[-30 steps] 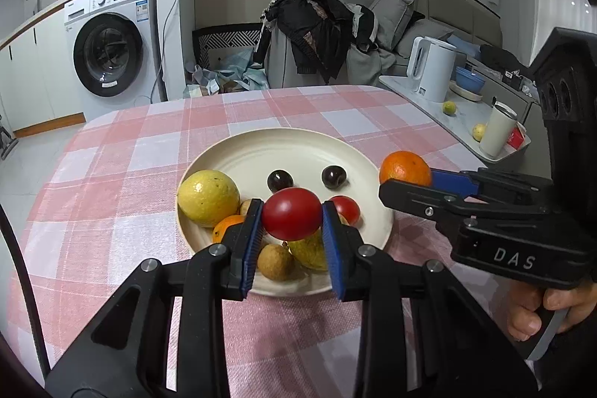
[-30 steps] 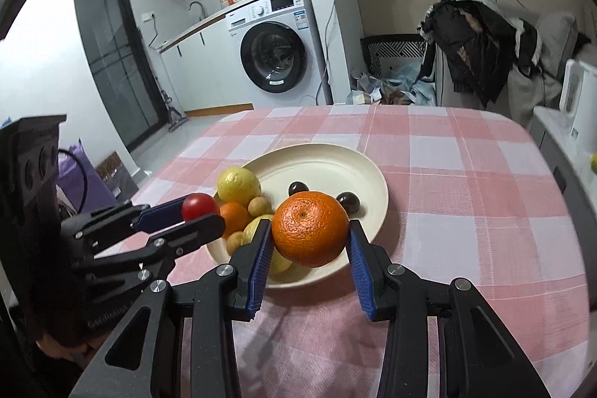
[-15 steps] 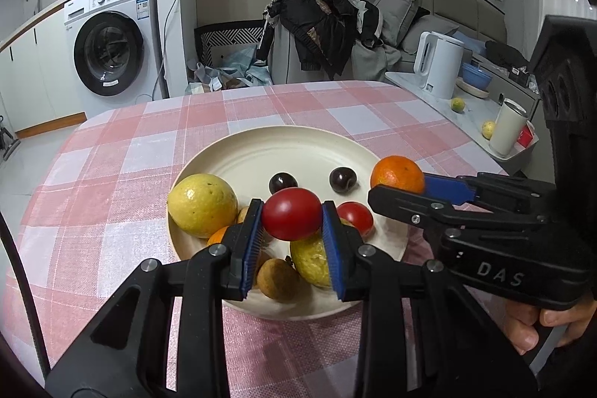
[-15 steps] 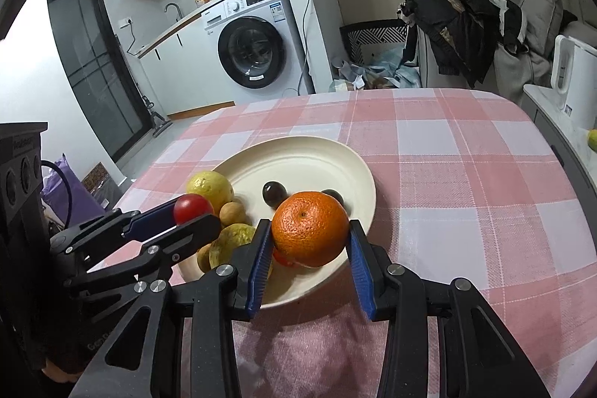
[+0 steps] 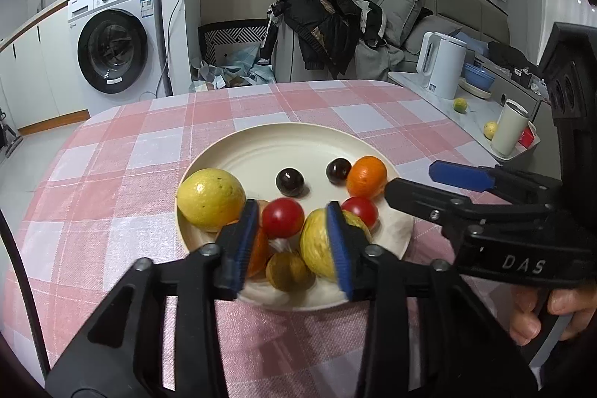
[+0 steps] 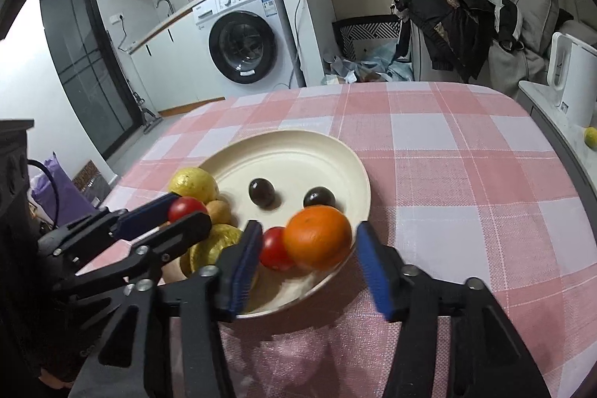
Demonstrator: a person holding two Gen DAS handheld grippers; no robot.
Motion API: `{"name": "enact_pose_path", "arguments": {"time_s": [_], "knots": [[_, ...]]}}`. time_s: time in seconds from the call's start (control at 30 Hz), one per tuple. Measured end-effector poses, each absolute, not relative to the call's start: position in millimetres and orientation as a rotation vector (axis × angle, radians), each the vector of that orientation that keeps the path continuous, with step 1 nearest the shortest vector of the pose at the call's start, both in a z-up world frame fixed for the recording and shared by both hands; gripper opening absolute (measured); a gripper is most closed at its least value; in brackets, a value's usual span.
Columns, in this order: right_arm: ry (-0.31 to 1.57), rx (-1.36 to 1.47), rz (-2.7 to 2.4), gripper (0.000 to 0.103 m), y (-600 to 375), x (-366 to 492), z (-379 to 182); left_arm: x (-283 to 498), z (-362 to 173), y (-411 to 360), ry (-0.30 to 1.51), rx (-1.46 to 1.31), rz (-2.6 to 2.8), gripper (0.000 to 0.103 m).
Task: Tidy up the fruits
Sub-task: 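Carry the mandarin and tomato onto the plate and open both tools, then pull both open tools back from the plate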
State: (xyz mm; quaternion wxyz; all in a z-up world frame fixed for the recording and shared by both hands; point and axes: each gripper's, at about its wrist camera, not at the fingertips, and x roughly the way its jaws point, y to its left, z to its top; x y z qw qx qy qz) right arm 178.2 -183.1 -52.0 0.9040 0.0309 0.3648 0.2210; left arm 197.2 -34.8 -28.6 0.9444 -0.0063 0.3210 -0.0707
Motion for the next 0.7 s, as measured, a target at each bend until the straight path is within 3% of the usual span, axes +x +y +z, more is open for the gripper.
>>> {"name": "enact_pose_path", "arguments": {"time_s": [0.1, 0.17, 0.33, 0.43, 0.7], "knots": [[0.739, 0.069, 0.443, 0.07, -187.7, 175.8, -48.2, 187.8, -24.9, -30.9, 0.63, -0.006, -0.12, 0.062], [0.737, 0.07, 0.446, 0.071, -191.5, 172.7, -46.5, 181.0, -22.4, -25.4, 0.618, -0.02, -0.106, 0.079], [0.708, 0.055, 0.437, 0.093, -202.0, 162.6, -42.2, 158.9, -15.0, -13.3, 0.583, -0.048, -0.107, 0.086], [0.698, 0.06, 0.454, 0.103, -209.5, 157.9, -39.7, 143.9, -12.3, -11.7, 0.563, -0.026, -0.101, 0.103], [0.63, 0.04, 0.481, 0.103, -219.3, 134.9, -32.4, 103.5, -3.4, -8.7, 0.506, 0.006, -0.098, 0.102]]}}
